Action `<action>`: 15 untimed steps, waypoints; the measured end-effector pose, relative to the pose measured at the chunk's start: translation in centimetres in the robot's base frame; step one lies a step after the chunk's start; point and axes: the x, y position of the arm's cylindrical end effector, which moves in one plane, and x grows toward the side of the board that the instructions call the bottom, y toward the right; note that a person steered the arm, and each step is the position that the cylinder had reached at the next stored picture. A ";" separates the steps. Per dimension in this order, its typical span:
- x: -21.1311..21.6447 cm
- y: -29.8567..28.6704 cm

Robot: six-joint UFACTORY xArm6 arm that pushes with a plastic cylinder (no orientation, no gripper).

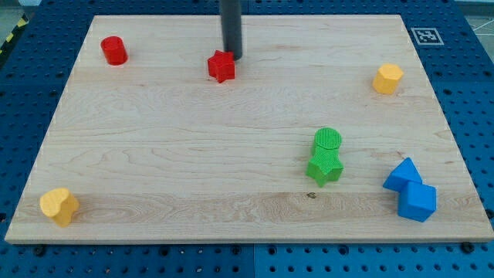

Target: Push the red star to the top left of the board

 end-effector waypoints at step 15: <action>5.3 -13.9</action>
